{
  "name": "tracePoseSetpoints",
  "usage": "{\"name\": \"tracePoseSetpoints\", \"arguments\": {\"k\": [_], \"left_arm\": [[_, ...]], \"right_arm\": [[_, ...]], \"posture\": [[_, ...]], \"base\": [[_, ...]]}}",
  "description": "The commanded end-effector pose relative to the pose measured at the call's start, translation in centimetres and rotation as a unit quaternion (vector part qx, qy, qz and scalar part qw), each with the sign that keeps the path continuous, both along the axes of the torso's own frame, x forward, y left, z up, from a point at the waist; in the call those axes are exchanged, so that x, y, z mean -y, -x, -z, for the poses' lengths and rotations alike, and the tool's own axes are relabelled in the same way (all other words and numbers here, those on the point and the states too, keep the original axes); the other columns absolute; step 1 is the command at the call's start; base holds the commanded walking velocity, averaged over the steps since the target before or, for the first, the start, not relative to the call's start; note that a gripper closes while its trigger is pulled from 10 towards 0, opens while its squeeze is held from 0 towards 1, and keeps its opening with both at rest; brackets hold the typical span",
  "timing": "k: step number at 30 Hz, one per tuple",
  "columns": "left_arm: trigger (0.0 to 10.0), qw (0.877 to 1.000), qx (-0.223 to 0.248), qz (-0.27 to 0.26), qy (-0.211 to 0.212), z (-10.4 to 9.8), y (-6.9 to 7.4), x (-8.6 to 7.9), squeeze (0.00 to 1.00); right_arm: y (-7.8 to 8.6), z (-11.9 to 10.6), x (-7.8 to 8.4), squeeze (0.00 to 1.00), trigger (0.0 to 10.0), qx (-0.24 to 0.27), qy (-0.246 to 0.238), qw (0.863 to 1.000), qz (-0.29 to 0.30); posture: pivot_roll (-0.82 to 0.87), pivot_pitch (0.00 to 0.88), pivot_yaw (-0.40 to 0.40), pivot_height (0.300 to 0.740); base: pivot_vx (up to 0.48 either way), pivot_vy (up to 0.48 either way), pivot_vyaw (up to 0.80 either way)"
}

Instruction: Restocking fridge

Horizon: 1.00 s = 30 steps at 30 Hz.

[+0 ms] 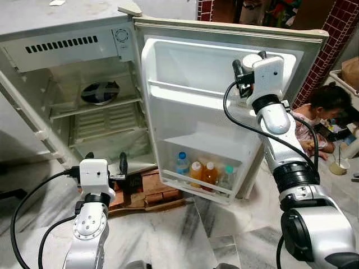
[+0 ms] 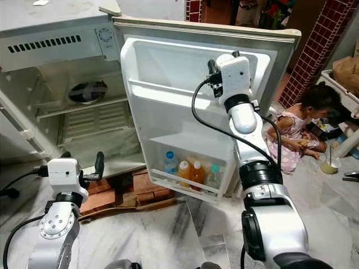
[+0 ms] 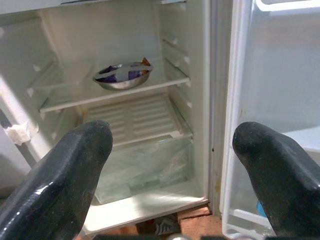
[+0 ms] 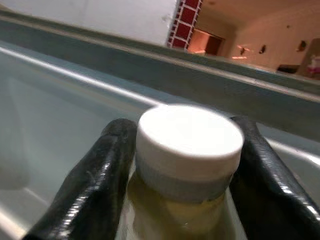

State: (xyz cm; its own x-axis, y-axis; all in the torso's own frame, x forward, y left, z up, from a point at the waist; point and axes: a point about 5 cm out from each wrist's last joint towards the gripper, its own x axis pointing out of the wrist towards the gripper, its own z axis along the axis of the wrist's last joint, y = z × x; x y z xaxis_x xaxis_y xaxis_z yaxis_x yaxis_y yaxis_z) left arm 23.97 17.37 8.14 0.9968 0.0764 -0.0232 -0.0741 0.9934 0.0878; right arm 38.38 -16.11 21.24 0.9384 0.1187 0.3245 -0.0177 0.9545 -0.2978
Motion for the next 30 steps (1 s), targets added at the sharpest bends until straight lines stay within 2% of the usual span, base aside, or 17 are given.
{"name": "tracePoseSetpoints", "arguments": {"k": [1, 5, 9, 13, 18, 20, 24, 26, 28, 30], "left_arm": [[10.0, 1.000, -0.007, -0.005, -0.008, 0.3, 0.0, -0.2, 0.00], [10.0, 1.000, -0.007, -0.005, -0.008, 0.3, 0.0, -0.2, 0.00], [10.0, 1.000, -0.007, -0.005, -0.009, 0.3, -0.1, -0.2, 0.00], [10.0, 1.000, -0.007, -0.005, -0.009, 0.3, -0.1, -0.2, 0.00], [10.0, 1.000, -0.010, -0.010, -0.010, 0.3, -0.3, -0.1, 0.00], [10.0, 0.999, -0.027, -0.027, -0.011, 0.8, -0.3, -0.2, 0.00], [10.0, 0.999, -0.029, -0.028, -0.013, 1.0, 0.0, -0.2, 0.00], [10.0, 0.999, -0.029, -0.026, -0.015, 1.0, 0.1, -0.2, 0.00], [10.0, 0.999, -0.029, -0.026, -0.015, 1.0, 0.1, -0.2, 0.00], [10.0, 0.999, -0.032, -0.022, -0.018, 1.0, 0.0, -0.1, 0.00]], "right_arm": [[-0.2, -0.9, 0.3, 1.00, 10.0, 0.016, 0.003, 1.000, 0.014], [-0.2, -2.0, 0.5, 1.00, 10.0, 0.044, -0.006, 0.999, 0.019], [0.1, -3.5, 0.8, 1.00, 10.0, 0.095, -0.006, 0.995, 0.035], [0.2, -4.3, 1.0, 1.00, 10.0, 0.115, -0.010, 0.992, 0.050], [0.7, -5.2, 0.4, 1.00, 10.0, 0.136, -0.025, 0.990, 0.038], [1.0, -4.9, 0.3, 1.00, 10.0, 0.139, -0.023, 0.989, 0.035], [2.6, -2.4, 0.7, 1.00, 10.0, 0.124, -0.030, 0.991, 0.042], [4.3, -2.3, 1.1, 1.00, 10.0, 0.173, 0.040, 0.983, 0.055], [4.8, -2.4, 1.0, 1.00, 10.0, 0.190, 0.071, 0.978, 0.053], [5.1, -1.9, 1.8, 1.00, 10.0, 0.171, 0.062, 0.981, 0.075]], "posture": [[-0.04, 0.034, 0.029, 0.740], [-0.04, 0.034, 0.029, 0.740], [-0.04, 0.030, 0.029, 0.740], [-0.04, 0.028, 0.033, 0.740], [-0.04, 0.031, 0.033, 0.740], [-0.04, 0.029, 0.030, 0.740], [-0.04, 0.030, 0.029, 0.740], [-0.05, 0.031, 0.034, 0.740], [-0.05, 0.032, 0.037, 0.740], [-0.06, 0.030, 0.044, 0.740]], "base": [[0.000, 0.000, 0.00], [0.000, 0.000, 0.00], [0.000, 0.000, 0.00], [0.000, 0.000, 0.00], [0.000, 0.000, 0.00], [0.000, 0.000, 0.00], [0.000, 0.000, 0.00], [0.000, 0.000, 0.00], [0.000, 0.000, 0.00], [0.000, 0.000, 0.00]]}}
